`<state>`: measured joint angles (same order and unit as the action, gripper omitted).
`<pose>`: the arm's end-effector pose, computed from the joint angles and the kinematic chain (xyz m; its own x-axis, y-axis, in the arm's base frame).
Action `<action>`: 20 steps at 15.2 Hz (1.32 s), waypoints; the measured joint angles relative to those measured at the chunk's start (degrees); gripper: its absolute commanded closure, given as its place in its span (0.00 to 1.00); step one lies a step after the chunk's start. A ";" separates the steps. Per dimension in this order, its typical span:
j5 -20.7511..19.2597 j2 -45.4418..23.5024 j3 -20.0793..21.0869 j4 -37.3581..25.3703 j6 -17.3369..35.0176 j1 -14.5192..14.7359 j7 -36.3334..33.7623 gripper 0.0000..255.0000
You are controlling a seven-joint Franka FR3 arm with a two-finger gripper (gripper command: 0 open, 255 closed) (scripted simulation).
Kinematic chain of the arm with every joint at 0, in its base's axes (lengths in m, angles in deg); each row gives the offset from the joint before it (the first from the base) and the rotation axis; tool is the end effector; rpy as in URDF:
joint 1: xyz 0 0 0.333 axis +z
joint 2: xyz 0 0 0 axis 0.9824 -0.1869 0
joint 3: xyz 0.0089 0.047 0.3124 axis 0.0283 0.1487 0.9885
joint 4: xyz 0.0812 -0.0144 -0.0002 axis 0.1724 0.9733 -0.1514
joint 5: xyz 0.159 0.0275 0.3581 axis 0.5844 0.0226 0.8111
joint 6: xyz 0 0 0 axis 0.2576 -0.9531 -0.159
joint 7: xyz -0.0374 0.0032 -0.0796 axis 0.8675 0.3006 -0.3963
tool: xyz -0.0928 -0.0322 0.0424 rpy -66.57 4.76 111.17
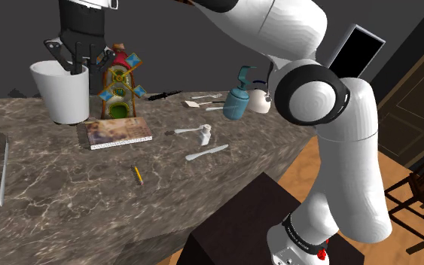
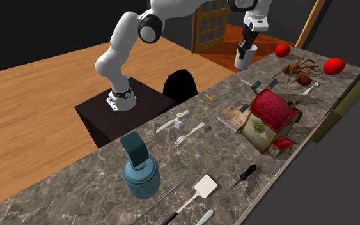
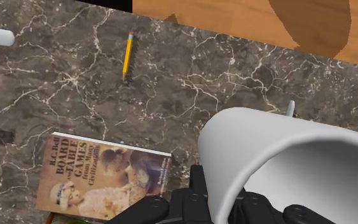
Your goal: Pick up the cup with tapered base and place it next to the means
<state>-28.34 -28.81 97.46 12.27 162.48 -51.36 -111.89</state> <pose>0.5998 0.3938 0.5470 0.9956 -0.0373 -0.0865 -0.0456 -0.9944 -0.0958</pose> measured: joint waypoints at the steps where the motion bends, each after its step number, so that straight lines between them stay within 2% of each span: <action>1: 0.00 0.00 -0.01 0.83 0.81 0.00 0.03 1.00; 11: 0.47 4.45 0.03 16.00 11.51 -0.67 0.76 1.00; 20: 0.61 4.78 -0.03 23.35 18.48 -0.94 1.43 1.00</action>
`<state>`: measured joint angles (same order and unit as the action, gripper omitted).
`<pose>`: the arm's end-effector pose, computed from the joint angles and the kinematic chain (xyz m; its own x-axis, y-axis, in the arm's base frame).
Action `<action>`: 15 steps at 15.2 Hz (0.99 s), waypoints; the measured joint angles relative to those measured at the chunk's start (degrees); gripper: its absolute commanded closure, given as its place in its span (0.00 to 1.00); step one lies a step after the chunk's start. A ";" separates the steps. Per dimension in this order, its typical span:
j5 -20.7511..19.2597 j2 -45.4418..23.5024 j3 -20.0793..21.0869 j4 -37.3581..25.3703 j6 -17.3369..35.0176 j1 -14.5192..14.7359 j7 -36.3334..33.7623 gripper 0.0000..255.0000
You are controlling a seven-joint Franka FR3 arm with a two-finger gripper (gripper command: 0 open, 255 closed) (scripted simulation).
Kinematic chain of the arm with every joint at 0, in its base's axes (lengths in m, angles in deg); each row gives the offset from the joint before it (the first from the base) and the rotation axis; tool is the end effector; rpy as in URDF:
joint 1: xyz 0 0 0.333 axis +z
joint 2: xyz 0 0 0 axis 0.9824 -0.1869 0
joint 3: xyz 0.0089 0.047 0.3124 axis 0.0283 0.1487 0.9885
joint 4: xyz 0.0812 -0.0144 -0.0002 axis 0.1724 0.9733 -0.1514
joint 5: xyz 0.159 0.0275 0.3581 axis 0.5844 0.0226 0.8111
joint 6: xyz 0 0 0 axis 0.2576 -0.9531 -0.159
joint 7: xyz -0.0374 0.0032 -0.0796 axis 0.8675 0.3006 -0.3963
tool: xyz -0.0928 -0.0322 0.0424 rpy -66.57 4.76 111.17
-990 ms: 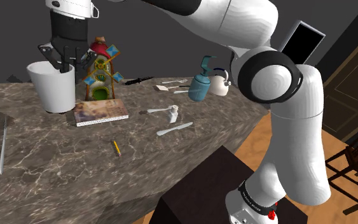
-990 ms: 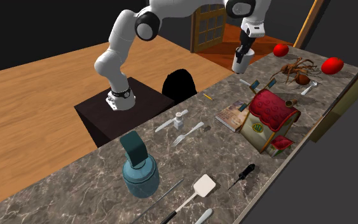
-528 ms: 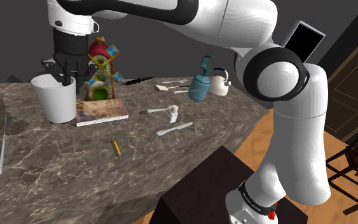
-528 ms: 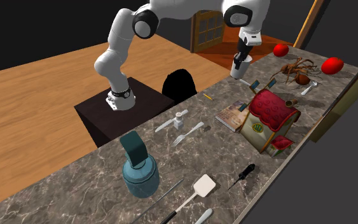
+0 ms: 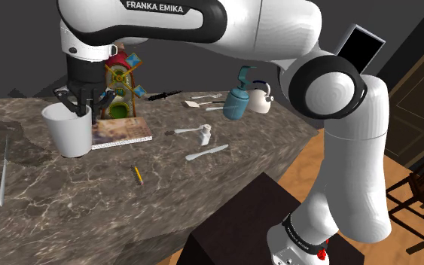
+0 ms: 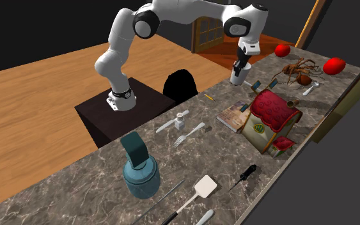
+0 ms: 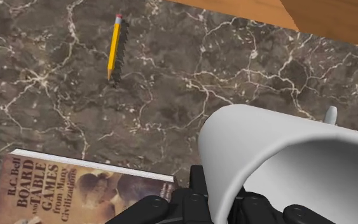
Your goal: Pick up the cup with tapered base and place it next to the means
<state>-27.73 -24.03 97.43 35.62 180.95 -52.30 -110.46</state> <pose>0.5992 0.3965 0.4425 0.9955 -0.0384 -0.0868 -0.0467 -0.9943 -0.0954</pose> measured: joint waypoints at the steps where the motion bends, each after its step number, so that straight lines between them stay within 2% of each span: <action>1: 0.02 -0.02 -0.02 0.76 0.78 -0.07 0.13 1.00; 15: 0.02 -1.77 -0.14 8.21 9.92 -0.12 0.88 1.00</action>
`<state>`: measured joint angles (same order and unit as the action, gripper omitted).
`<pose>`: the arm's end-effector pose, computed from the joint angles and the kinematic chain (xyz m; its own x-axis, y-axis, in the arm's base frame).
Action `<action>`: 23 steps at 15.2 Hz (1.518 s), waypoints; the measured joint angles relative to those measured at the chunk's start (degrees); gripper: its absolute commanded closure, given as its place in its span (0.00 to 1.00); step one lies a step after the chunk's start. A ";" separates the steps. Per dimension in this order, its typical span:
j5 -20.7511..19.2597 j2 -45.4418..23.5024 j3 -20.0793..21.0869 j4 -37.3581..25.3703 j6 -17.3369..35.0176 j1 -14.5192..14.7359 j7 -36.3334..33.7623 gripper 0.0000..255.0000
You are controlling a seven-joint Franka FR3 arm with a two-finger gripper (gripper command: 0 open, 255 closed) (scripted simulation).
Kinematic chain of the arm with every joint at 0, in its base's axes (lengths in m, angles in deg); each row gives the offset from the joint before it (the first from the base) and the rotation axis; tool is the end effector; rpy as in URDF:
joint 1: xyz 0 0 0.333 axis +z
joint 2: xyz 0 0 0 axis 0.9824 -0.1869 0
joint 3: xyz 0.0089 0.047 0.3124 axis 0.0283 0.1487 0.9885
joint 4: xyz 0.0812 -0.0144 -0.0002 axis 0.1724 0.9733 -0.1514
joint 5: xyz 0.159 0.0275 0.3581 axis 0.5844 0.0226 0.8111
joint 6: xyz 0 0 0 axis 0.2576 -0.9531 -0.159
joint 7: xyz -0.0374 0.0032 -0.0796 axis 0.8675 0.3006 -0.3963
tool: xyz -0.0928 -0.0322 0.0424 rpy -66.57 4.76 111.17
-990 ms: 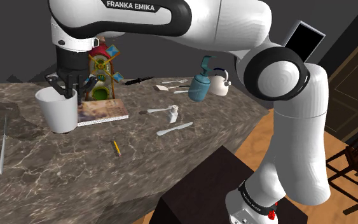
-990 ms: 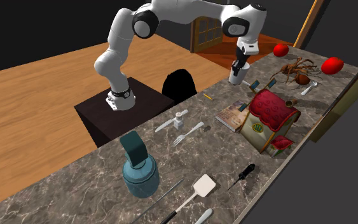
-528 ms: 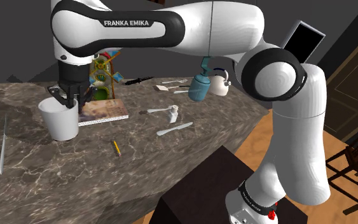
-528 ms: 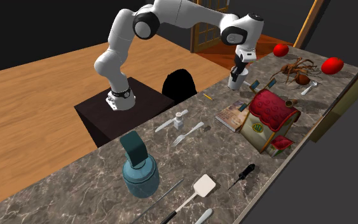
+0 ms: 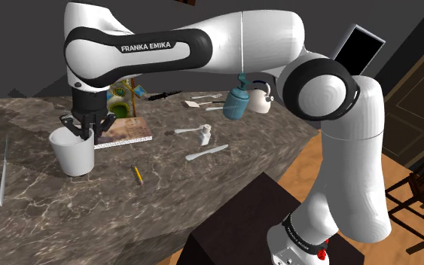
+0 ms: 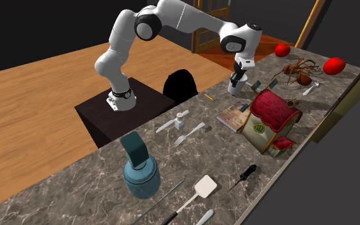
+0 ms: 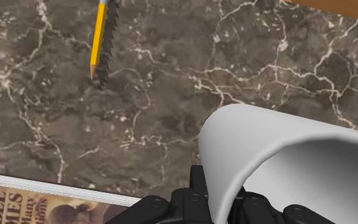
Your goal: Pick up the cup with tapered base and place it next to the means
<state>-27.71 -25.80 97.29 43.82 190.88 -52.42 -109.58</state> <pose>0.5991 0.3965 0.3671 0.9955 -0.0385 -0.0866 -0.0467 -0.9943 -0.0955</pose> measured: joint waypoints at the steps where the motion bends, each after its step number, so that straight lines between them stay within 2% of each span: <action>1: 0.00 -0.04 0.00 0.04 0.08 0.00 0.01 1.00; 5: 0.00 -0.05 0.00 0.09 0.17 0.00 0.02 1.00; 6: 0.00 -0.06 0.00 0.09 0.18 0.00 0.02 0.00; 12: 0.00 -0.04 0.00 0.08 0.19 -0.01 0.03 0.00; 17: 0.05 1.21 -0.01 -4.43 -5.51 -0.31 -0.04 0.00; 23: 0.05 1.30 -0.02 -5.06 -6.31 -0.37 -0.01 0.00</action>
